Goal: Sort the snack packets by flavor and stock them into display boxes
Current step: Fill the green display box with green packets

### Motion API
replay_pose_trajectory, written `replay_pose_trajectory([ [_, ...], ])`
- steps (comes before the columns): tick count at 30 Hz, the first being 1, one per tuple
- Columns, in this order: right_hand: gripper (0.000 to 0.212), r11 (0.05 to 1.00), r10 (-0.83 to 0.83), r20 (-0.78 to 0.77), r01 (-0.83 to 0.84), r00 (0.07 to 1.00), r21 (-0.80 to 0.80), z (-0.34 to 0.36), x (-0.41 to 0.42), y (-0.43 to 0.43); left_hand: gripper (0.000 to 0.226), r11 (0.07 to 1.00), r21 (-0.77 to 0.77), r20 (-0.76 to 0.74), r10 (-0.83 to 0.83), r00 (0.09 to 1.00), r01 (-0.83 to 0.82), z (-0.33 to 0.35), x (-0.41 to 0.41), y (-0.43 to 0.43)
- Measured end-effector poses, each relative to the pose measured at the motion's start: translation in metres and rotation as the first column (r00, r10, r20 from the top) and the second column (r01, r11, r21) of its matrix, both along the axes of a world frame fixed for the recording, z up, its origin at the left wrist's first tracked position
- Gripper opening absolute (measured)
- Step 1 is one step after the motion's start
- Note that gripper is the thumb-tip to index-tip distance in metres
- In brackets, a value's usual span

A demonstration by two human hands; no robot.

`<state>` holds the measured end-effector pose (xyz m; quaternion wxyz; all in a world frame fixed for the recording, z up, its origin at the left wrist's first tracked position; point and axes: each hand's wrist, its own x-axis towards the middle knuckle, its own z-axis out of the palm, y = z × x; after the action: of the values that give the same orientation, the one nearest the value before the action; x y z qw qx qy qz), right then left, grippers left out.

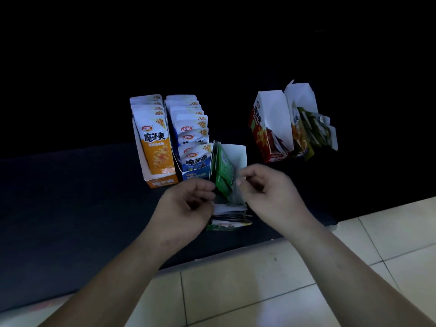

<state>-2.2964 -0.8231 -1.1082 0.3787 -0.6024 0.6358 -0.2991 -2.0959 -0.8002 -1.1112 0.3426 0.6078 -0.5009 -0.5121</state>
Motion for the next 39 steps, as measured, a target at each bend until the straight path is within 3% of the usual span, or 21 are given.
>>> replay_pose_trajectory([
  [4,0.043,0.998,0.049,-0.211,-0.058,0.976,-0.036,0.001,0.019,-0.017,0.032,0.998,0.005,-0.022,0.060,0.998,-0.060,0.001,-0.001,0.000],
  [7,0.052,0.996,0.065,-0.313,-0.082,0.948,-0.043,0.002,0.022,-0.027,0.039,0.998,-0.004,-0.057,0.070,0.996,-0.070,0.005,-0.001,-0.007],
  [10,0.037,0.996,0.017,-0.268,-0.041,0.963,-0.082,-0.003,0.016,-0.030,0.043,0.999,-0.039,-0.019,0.030,0.999,-0.031,0.008,-0.001,-0.009],
  [13,0.008,0.983,0.000,-0.217,-0.040,0.976,-0.178,-0.006,0.012,-0.025,0.043,0.997,-0.082,-0.013,-0.003,1.000,0.002,0.006,-0.005,-0.007],
  [17,0.015,0.978,-0.130,0.069,0.140,0.989,-0.158,-0.007,0.004,-0.011,0.035,0.998,-0.062,-0.111,0.012,0.994,-0.019,0.008,-0.008,-0.004],
  [21,0.007,0.993,-0.109,0.131,0.114,0.985,-0.031,0.000,0.002,0.001,0.039,0.996,-0.046,-0.159,-0.078,0.984,0.071,0.009,-0.012,-0.002],
  [24,0.012,0.993,-0.089,0.192,0.072,0.977,0.091,0.007,0.006,0.001,0.039,0.978,-0.095,-0.094,-0.195,0.976,0.186,0.006,-0.012,0.003],
  [26,0.006,0.986,-0.135,0.236,0.107,0.962,0.129,0.012,0.005,-0.005,0.032,0.951,-0.180,0.036,-0.249,0.968,0.252,0.002,-0.010,0.005],
  [29,0.021,0.985,-0.122,0.146,0.101,0.982,0.140,0.015,0.002,-0.015,0.031,0.917,-0.243,0.157,-0.283,0.946,0.315,0.000,-0.007,0.008],
  [31,0.011,0.990,-0.109,0.082,0.101,0.991,0.098,0.015,0.003,-0.015,0.027,0.938,-0.218,0.084,-0.256,0.963,0.269,-0.001,-0.007,0.009],
  [35,0.019,0.969,-0.168,-0.095,0.147,0.981,-0.200,0.019,-0.002,-0.003,0.021,0.980,-0.190,-0.047,-0.061,0.997,0.051,-0.004,-0.007,0.006],
  [39,0.009,0.890,-0.238,0.008,0.221,0.971,-0.398,0.040,0.000,0.015,0.019,0.982,-0.181,-0.065,0.044,0.997,-0.055,0.007,-0.012,-0.002],
])
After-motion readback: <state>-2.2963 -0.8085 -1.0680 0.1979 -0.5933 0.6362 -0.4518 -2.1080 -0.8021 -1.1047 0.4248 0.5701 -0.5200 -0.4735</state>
